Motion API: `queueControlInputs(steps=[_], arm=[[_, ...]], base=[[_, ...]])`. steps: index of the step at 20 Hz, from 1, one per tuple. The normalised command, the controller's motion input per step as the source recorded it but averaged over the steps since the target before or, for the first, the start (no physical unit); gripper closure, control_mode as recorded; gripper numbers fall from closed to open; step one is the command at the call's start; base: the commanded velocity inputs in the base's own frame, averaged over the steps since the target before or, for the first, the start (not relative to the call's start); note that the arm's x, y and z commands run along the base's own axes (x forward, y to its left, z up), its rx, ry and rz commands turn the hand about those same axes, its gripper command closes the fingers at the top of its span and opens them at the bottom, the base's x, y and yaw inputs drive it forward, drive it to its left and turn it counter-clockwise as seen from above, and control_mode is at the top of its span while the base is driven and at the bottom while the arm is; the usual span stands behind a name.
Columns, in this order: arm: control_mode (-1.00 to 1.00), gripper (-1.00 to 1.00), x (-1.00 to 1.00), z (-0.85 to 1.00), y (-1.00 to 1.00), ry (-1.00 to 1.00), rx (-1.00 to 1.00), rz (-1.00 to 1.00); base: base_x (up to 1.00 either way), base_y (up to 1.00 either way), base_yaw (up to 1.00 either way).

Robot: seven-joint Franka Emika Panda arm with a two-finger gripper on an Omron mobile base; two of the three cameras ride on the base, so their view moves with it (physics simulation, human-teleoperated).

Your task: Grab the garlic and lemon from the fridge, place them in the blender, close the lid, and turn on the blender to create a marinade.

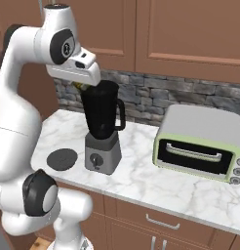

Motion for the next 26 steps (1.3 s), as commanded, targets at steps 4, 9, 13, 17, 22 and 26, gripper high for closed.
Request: queueControlInputs(steps=[4,9,13,17,22,26], arm=[[-1.00,1.00,0.84,-0.55,-0.26,-0.05,-0.02,0.00],[-1.00,1.00,0.85,-0.36,-0.12,-0.02,0.00,0.00],[-1.00,1.00,0.58,-0.26,0.00,0.00,0.00,0.00],[-1.00,1.00,0.47,-0.26,0.00,-0.02,-0.01,0.00],[-1.00,-1.00,0.13,-0.09,0.00,-0.01,0.00,0.00],[-1.00,-1.00,0.02,0.17,0.00,-0.03,0.00,0.00]], base=[[0.00,0.00,0.00],[0.00,0.00,0.00],[0.00,0.00,0.00],[0.00,0.00,0.00],[0.00,0.00,0.00],[0.00,0.00,0.00]])
